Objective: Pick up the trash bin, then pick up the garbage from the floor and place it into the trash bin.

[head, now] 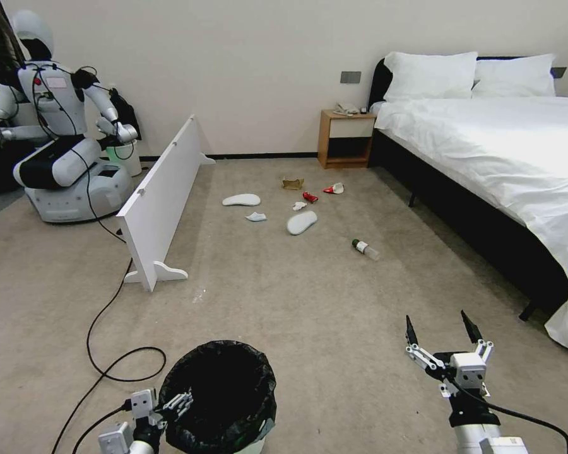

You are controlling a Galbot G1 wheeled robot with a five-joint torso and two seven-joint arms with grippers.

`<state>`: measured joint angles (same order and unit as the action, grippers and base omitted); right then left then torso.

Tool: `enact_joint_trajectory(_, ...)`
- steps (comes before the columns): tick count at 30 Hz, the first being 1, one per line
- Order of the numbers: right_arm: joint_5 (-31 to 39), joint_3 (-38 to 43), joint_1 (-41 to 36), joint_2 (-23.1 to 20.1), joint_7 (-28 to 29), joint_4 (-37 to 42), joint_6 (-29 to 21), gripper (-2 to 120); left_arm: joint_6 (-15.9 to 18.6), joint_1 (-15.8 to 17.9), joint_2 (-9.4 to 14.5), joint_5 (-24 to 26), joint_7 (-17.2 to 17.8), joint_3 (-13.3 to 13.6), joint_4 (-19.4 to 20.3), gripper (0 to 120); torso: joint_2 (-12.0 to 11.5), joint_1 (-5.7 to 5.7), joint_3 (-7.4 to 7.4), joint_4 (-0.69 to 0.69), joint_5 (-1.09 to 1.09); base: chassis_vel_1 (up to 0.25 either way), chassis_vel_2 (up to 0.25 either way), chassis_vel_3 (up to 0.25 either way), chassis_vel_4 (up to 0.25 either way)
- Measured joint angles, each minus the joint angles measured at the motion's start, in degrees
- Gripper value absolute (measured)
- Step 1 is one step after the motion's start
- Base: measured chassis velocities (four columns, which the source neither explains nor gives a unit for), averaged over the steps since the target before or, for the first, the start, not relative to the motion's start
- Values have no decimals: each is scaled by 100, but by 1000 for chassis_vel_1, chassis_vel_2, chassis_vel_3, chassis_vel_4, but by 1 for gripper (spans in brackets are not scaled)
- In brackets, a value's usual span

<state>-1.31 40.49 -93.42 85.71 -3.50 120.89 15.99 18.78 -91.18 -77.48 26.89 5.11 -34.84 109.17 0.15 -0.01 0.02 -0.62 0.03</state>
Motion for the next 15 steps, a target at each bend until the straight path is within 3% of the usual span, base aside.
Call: enact_joint_trajectory(15,22,9,-46,-19,2,98,-16,100,19,-236,106,-263,140,-93,-23,20,-2,0,0,1,1,0,0,0,0)
